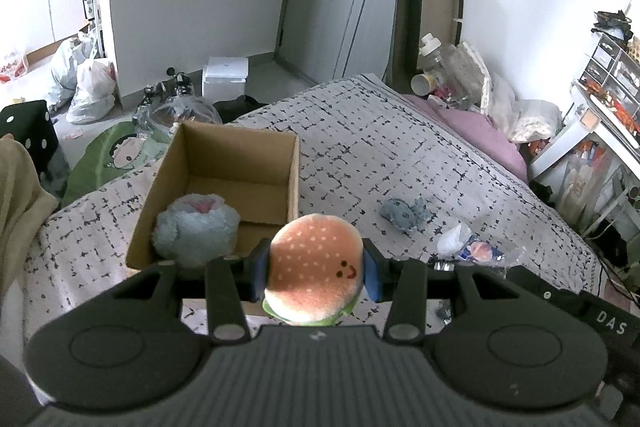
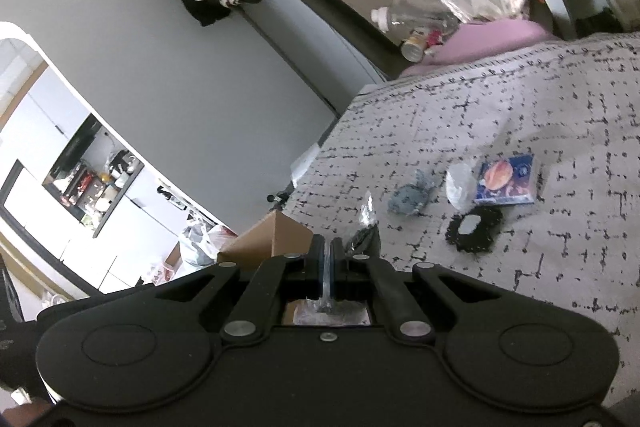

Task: Organize soft objects
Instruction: 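Lift the hamburger plush with the left gripper while the right gripper grasps the black bag, then carry the hamburger plush over the box with the left gripper while the right gripper lifts the black bag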

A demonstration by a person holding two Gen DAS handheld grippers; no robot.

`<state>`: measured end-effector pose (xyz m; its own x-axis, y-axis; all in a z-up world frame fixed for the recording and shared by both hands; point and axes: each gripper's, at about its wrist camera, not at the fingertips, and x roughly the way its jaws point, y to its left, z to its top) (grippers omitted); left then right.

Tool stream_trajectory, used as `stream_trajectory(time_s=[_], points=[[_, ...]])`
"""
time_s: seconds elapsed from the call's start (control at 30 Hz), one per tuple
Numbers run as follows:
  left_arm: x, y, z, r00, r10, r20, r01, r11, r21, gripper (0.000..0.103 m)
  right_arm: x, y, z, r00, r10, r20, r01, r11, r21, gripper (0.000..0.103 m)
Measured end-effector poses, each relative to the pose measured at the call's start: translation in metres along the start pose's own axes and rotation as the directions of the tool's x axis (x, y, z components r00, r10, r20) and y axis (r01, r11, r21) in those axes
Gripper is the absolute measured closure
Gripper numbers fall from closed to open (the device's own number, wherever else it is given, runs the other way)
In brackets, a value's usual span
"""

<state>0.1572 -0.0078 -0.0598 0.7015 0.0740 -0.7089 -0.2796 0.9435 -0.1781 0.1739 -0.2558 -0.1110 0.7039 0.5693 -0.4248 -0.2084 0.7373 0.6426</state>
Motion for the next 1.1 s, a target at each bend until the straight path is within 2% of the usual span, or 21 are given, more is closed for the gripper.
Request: stream_trajectory(time_s=[0.27, 0.43, 0.53, 0.63, 0.67, 0.7, 0.77, 0.87, 0.97, 1.1], points=[[-0.003, 0.015, 0.010, 1.000, 0.005, 0.020, -0.005, 1.000, 0.004, 0.058, 0.000, 0.014, -0.002, 0.998, 0.054, 0.013, -0.053, 0.996, -0.075, 0.103], [0.003, 0.025, 0.013, 1.000, 0.020, 0.015, -0.020, 1.000, -0.008, 0.058, 0.018, 0.004, -0.001, 0.997, -0.021, -0.078, 0.020, 1.000, -0.017, 0.103], [0.005, 0.029, 0.014, 1.000, 0.017, 0.014, -0.016, 1.000, -0.011, 0.058, 0.029, -0.009, -0.003, 0.980, -0.097, -0.171, 0.107, 0.993, 0.050, 0.093], [0.008, 0.033, 0.014, 1.000, 0.015, 0.009, -0.015, 1.000, -0.016, 0.058, 0.035, -0.014, -0.008, 0.964, -0.145, -0.223, 0.164, 0.984, 0.067, 0.061], [0.010, 0.034, 0.013, 1.000, 0.015, 0.006, -0.015, 1.000, -0.019, 0.058, 0.037, -0.014, -0.009, 0.957, -0.170, -0.236, 0.189, 0.980, 0.059, 0.044], [0.011, 0.035, 0.013, 1.000, 0.015, 0.004, -0.015, 1.000, -0.021, 0.058, 0.038, -0.014, -0.011, 0.948, -0.199, -0.249, 0.218, 0.975, 0.051, 0.034], [0.014, 0.038, 0.013, 1.000, 0.014, -0.001, -0.014, 1.000, -0.026, 0.058, 0.043, -0.016, -0.014, 0.924, -0.256, -0.283, 0.277, 0.960, 0.034, 0.031], [0.018, 0.042, 0.012, 1.000, 0.011, -0.009, -0.011, 0.999, -0.034, 0.058, 0.054, -0.019, -0.019, 0.881, -0.312, -0.355, 0.336, 0.942, 0.008, 0.020], [0.020, 0.045, 0.011, 1.000, 0.006, -0.013, -0.007, 0.999, -0.042, 0.058, 0.067, -0.018, -0.029, 0.834, -0.357, -0.420, 0.376, 0.926, -0.040, 0.019], [0.023, 0.051, 0.011, 1.000, 0.002, -0.017, -0.003, 0.998, -0.063, 0.058, 0.082, -0.015, -0.048, 0.790, -0.401, -0.464, 0.410, 0.908, -0.088, 0.019]])
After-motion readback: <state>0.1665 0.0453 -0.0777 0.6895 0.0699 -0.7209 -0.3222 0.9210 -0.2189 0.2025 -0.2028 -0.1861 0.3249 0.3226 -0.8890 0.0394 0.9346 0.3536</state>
